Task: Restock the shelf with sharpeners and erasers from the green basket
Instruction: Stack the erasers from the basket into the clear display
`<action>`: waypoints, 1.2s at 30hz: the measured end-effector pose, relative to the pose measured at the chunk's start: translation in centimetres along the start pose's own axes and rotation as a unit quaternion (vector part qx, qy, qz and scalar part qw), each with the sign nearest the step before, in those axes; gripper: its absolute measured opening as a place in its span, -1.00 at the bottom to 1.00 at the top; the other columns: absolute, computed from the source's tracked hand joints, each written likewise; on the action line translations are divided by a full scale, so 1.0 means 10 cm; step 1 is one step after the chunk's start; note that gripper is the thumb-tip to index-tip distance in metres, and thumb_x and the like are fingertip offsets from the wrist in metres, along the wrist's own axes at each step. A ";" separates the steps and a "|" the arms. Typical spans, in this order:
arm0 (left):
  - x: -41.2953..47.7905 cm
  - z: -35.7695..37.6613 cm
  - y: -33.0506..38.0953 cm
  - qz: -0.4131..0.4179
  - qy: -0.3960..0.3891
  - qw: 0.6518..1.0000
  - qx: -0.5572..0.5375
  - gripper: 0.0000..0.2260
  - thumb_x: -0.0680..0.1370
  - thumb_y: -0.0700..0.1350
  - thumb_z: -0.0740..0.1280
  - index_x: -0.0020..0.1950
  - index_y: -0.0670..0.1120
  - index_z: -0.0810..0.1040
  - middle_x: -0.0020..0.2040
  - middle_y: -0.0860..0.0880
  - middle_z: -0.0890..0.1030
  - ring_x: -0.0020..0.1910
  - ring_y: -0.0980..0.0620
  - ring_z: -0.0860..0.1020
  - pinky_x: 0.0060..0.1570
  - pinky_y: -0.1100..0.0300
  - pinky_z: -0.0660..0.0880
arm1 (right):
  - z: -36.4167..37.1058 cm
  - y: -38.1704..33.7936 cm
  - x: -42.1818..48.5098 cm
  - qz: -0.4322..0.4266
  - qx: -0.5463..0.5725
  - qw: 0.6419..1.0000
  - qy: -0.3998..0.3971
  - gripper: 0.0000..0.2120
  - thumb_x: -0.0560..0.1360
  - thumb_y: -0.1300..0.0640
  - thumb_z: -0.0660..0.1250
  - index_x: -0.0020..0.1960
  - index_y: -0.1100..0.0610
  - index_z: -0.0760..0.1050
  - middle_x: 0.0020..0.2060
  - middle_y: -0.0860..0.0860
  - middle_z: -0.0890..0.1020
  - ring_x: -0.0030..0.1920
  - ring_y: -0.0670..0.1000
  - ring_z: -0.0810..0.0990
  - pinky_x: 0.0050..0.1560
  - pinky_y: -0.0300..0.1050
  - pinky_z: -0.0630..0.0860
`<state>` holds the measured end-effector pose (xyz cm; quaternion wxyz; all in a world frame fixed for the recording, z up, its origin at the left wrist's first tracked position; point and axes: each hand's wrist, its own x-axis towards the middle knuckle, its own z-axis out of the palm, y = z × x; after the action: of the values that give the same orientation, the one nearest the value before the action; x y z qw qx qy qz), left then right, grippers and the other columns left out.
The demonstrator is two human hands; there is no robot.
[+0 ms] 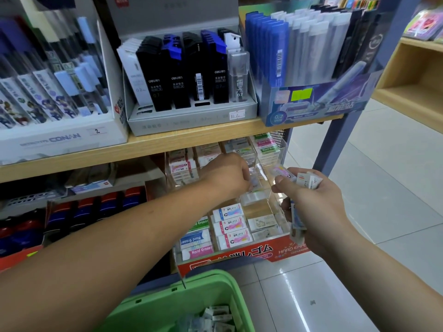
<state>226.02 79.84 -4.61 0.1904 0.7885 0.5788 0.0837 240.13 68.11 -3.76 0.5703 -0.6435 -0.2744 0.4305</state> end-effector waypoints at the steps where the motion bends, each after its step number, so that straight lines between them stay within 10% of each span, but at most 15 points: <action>1: 0.00 0.01 0.00 0.007 -0.002 1.000 -0.011 -0.87 0.47 0.03 0.56 -0.22 0.11 0.65 -0.09 0.19 0.66 -0.02 0.10 0.63 -0.10 0.17 0.56 | 0.00 0.00 0.00 0.001 0.000 1.000 0.000 -0.82 0.52 0.15 0.52 0.10 0.02 0.61 -0.13 0.07 0.73 -0.23 0.13 0.71 -0.47 -0.14 0.63; 6: -0.19 -0.15 -0.12 -0.018 0.003 0.957 -0.290 -0.86 0.62 -0.05 0.37 0.11 0.00 0.70 0.05 0.07 0.69 0.01 0.09 0.62 -0.07 0.25 0.54 | 0.02 -0.01 -0.02 0.006 0.012 1.000 -0.022 -0.84 0.54 0.15 0.51 0.10 0.04 0.63 -0.13 0.09 0.75 -0.33 0.10 0.68 -0.47 -0.17 0.58; 9: -0.34 -0.36 -0.19 -0.097 -0.101 0.832 -0.537 -0.71 0.68 -0.15 0.19 0.21 -0.19 0.67 0.09 -0.12 0.70 -0.09 0.05 0.62 -0.07 0.17 0.53 | 0.07 0.00 -0.03 0.001 0.009 0.999 -0.032 -0.83 0.53 0.15 0.51 0.12 0.06 0.63 -0.14 0.11 0.75 -0.39 0.08 0.62 -0.45 -0.15 0.57; 12: -0.45 -0.41 -0.27 -0.095 -0.121 0.806 -0.571 -0.72 0.63 -0.37 0.22 0.23 -0.24 0.66 0.09 -0.15 0.72 -0.09 0.05 0.69 -0.06 0.22 0.60 | 0.14 -0.02 -0.08 0.004 0.022 0.998 -0.054 -0.80 0.53 0.17 0.52 0.15 0.10 0.64 -0.15 0.11 0.76 -0.32 0.23 0.69 -0.43 -0.04 0.64; 18: -0.55 -0.42 -0.44 -0.096 -0.134 0.772 -0.614 -0.69 0.55 -0.42 0.39 0.29 -0.29 0.57 0.15 -0.24 0.71 0.16 -0.09 0.70 0.22 0.07 0.61 | 0.20 -0.06 -0.15 0.011 0.025 0.995 -0.095 -0.81 0.56 0.20 0.48 0.17 0.15 0.63 -0.16 0.12 0.76 -0.48 -0.06 0.64 -0.51 -0.21 0.51; 24: -0.43 -0.44 -0.39 -0.053 -0.032 0.895 -0.441 -0.83 0.51 -0.17 0.54 0.07 0.01 0.73 0.00 0.12 0.74 -0.09 0.24 0.66 -0.17 0.41 0.54 | 0.12 -0.08 -0.11 0.005 0.018 1.000 -0.025 -0.84 0.57 0.17 0.48 0.14 0.13 0.63 -0.21 0.07 0.76 -0.53 -0.08 0.60 -0.51 -0.22 0.50; 28: -0.26 -0.25 -0.20 -0.010 0.026 0.951 -0.308 -0.87 0.51 -0.14 0.54 0.00 0.01 0.65 -0.06 0.01 0.68 -0.17 0.14 0.58 -0.30 0.44 0.48 | 0.05 -0.07 -0.09 0.009 0.024 1.000 -0.008 -0.84 0.57 0.19 0.48 0.14 0.15 0.62 -0.17 0.12 0.75 -0.54 -0.09 0.60 -0.53 -0.23 0.49; 36: -0.12 0.02 -0.10 0.007 0.022 0.984 -0.179 -0.89 0.48 -0.06 0.56 -0.22 0.02 0.67 -0.24 0.10 0.67 -0.23 0.15 0.61 -0.21 0.25 0.55 | -0.02 -0.03 -0.03 0.020 0.017 0.999 -0.029 -0.87 0.58 0.16 0.47 0.12 0.10 0.64 -0.18 0.09 0.76 -0.51 -0.09 0.60 -0.49 -0.22 0.51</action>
<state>224.81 78.91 -5.06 0.3150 0.7438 0.5528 0.2050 240.15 67.81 -3.41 0.5638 -0.6264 -0.2707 0.4652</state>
